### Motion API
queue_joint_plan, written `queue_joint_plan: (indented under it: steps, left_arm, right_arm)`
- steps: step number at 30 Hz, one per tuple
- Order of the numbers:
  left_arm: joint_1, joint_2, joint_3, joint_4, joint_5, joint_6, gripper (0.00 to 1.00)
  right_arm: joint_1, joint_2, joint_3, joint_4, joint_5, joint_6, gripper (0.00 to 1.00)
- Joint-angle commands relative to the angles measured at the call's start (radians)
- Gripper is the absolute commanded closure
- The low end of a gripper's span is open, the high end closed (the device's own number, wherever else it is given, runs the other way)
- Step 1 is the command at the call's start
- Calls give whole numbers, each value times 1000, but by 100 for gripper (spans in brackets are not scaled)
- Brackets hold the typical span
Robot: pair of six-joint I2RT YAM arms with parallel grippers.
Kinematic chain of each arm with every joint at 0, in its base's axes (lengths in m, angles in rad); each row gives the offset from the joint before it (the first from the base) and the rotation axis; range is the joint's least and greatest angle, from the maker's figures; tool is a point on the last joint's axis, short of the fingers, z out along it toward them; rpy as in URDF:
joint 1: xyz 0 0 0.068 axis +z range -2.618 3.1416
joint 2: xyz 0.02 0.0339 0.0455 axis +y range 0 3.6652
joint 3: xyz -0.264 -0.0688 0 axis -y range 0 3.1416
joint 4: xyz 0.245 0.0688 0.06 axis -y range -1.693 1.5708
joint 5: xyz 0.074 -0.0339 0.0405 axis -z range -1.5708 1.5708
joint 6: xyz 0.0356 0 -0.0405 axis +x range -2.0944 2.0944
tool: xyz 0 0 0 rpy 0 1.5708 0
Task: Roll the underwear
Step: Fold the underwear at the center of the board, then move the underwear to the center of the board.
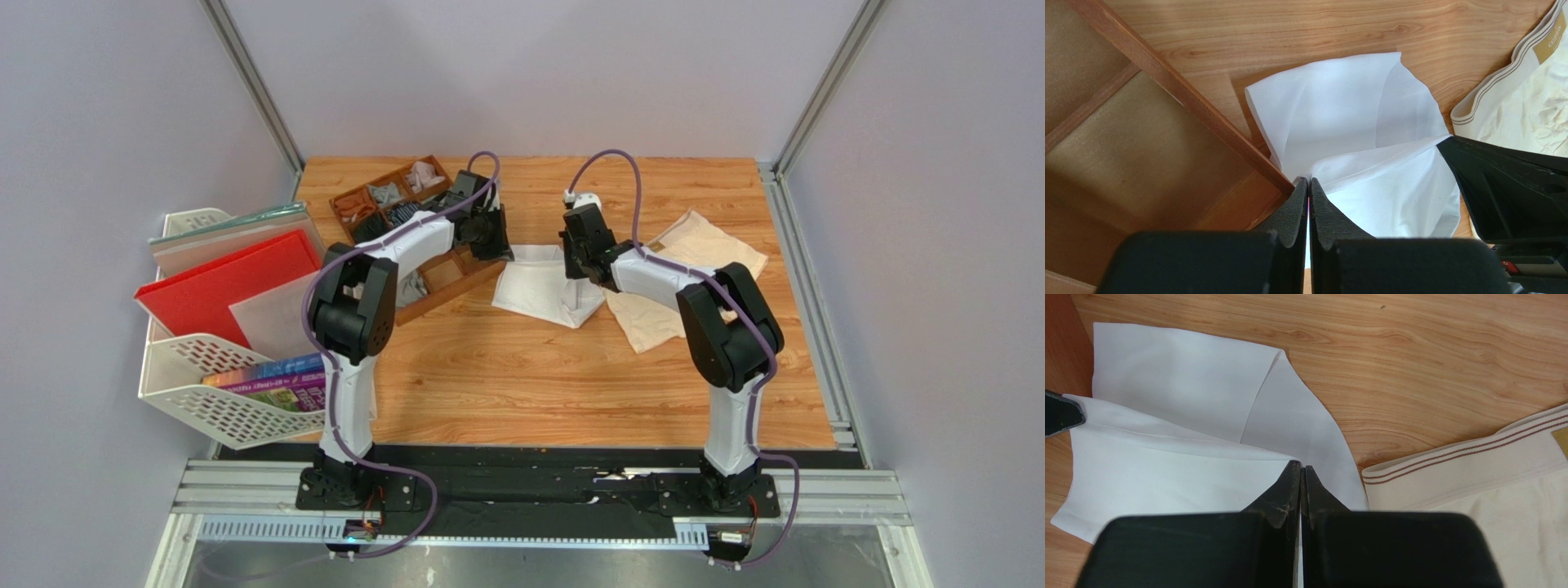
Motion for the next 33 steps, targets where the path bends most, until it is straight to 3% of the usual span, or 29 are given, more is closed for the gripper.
queue_joint_plan:
  steps: [1, 7, 9, 10, 13, 15, 16, 17, 22, 33]
  left_arm:
    - [11, 22, 57, 1, 11, 11, 100]
    - [15, 42, 86, 13, 15, 20, 97]
    - [15, 36, 88, 24, 19, 28, 79]
    - [15, 29, 85, 29, 27, 34, 55]
    - [15, -9, 71, 49, 34, 47, 34]
    - [14, -47, 57, 56, 33, 57, 12]
    - [14, -61, 39, 59, 33, 63, 12]
    - [14, -91, 26, 63, 31, 66, 12]
    - [12, -187, -81, 101, 68, 72, 13]
    - [-14, -285, -256, 162, 107, 123, 15]
  right_arm:
    - [-14, 25, 57, 7, -8, -20, 100]
    - [-22, 63, 103, 7, -15, -35, 100]
    - [-28, 82, 127, 1, -30, -37, 100]
    - [-29, 86, 135, -7, -38, -37, 100]
    - [-35, 96, 169, -24, -69, -43, 100]
    - [-38, 102, 193, -53, -78, -46, 90]
    - [-38, 108, 222, -63, -81, -54, 75]
    - [-42, 110, 235, -74, -86, -55, 68]
    - [-42, 65, 230, -96, -96, -52, 52]
    - [-23, -111, 3, 4, -240, 80, 58]
